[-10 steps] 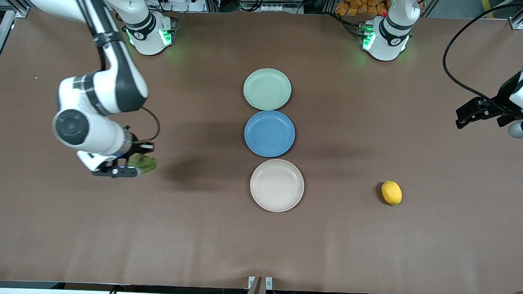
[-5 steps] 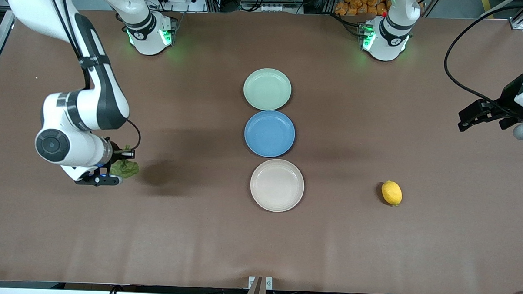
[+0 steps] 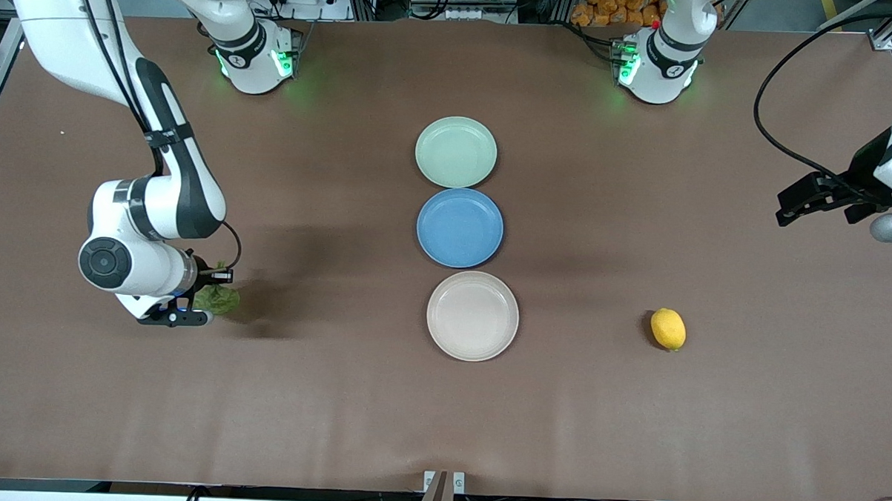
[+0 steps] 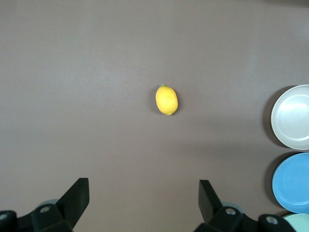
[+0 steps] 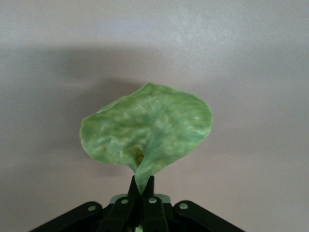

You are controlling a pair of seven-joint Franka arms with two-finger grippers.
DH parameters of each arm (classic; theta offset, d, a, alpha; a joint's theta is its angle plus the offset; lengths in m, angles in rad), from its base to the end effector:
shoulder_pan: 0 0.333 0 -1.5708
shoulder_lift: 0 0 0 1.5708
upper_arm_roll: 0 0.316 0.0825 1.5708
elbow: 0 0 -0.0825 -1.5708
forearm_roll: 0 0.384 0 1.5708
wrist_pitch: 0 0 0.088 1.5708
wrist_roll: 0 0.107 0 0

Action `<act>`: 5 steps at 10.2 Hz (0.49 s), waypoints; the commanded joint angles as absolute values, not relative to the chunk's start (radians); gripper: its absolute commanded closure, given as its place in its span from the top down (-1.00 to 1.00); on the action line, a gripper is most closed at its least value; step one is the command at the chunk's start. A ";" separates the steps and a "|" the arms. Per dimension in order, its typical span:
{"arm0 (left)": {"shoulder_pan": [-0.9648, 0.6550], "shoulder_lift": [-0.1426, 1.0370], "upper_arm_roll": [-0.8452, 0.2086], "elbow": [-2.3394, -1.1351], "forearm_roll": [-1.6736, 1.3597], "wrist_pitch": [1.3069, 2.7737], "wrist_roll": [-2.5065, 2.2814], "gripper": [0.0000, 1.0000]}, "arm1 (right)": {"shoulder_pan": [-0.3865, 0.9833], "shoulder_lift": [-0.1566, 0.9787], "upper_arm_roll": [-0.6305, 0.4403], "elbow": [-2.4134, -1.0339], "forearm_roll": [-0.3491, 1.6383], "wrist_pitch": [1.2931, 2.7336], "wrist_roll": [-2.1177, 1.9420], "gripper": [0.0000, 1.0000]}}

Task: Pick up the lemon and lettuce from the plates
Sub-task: 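Lower the lettuce onto the table with the right gripper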

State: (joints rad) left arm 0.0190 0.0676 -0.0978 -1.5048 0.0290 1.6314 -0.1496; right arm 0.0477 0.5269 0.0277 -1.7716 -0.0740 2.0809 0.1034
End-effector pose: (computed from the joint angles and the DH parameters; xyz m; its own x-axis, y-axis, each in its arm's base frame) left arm 0.5804 -0.0408 0.6232 0.9956 0.0697 0.0619 0.0707 -0.9974 -0.0133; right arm 0.6333 0.0429 0.2475 0.9775 0.0059 -0.2108 0.0197 -0.9978 0.0634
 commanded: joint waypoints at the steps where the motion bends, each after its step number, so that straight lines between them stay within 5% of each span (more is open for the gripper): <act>1: 0.041 0.040 -0.097 -1.514 0.003 1.609 -0.101 1.00 | 0.012 0.515 0.044 -1.847 -0.094 2.168 0.089 -1.00; 5: 0.055 0.035 -0.100 -1.509 0.005 1.594 -0.098 1.00 | 0.012 0.503 0.044 -1.914 -0.098 2.226 0.089 -1.00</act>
State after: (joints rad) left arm 0.0466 0.0543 -0.0950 -1.5047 0.0290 1.6086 -0.1240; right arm 0.0310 0.5288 0.0286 -1.8823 -0.0791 2.2133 0.0962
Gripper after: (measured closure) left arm 0.000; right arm 0.956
